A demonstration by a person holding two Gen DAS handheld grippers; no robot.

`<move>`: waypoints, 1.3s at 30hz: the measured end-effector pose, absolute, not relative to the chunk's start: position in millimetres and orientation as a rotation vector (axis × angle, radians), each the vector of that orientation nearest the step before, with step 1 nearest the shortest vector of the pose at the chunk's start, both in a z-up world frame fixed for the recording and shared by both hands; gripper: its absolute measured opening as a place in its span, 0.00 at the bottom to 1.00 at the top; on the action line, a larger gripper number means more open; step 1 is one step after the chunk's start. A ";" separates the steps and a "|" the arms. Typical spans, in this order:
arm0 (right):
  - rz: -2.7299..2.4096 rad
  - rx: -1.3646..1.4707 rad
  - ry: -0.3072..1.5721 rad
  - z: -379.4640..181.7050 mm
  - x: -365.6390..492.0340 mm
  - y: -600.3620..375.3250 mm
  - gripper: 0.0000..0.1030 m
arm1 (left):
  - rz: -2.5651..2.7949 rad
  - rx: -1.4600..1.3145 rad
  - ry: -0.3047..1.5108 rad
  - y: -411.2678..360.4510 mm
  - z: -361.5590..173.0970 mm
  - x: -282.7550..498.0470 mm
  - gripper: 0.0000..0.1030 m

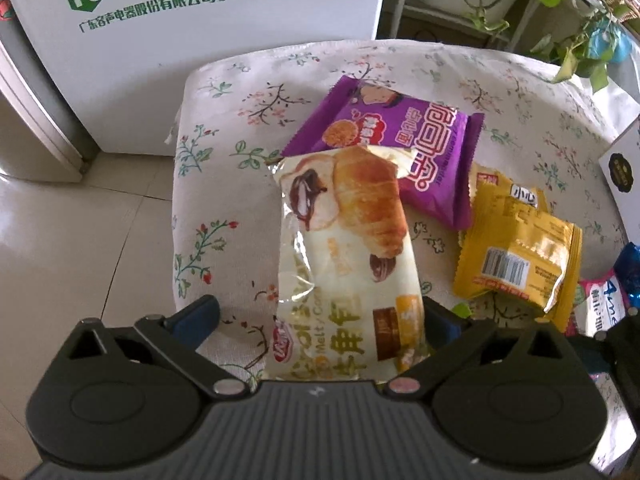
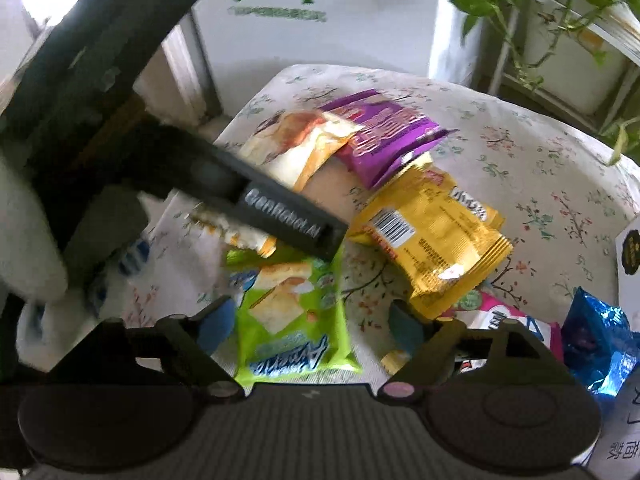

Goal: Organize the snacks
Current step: 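Grasp the green Amerta cracker pack with the right tool while the left tool grasps the croissant bread pack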

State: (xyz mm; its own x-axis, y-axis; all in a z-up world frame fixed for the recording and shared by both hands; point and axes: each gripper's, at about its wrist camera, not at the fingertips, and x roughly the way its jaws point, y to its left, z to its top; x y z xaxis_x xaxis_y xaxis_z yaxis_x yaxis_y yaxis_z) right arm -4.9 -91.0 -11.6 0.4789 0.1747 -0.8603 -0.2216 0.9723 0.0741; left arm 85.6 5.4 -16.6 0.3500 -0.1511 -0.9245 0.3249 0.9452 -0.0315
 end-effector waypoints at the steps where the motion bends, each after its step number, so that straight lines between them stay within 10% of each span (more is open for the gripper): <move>1: 0.254 -0.066 1.047 -11.5 -6.6 -89.2 0.89 | -0.309 0.170 1.173 5.2 -16.4 84.9 1.00; 9: 0.212 -0.129 1.038 -20.9 -12.5 -75.3 0.87 | -0.302 0.169 1.162 4.1 -16.2 84.1 1.00; 14: 0.206 -0.119 1.028 -15.1 -13.6 -73.3 0.62 | -0.300 0.164 1.134 4.2 -16.4 80.7 0.98; 19: 0.184 -0.072 1.037 -11.0 -12.5 -81.8 0.57 | -0.307 0.151 1.085 1.7 -6.7 75.3 0.58; 22: 0.167 -0.065 1.045 -8.6 -14.2 -84.1 0.57 | -0.299 0.136 1.084 1.5 -4.0 74.6 0.55; 39: 0.088 -0.038 0.935 35.7 -36.4 -117.8 0.57 | -0.286 0.025 1.015 8.4 31.2 60.3 0.54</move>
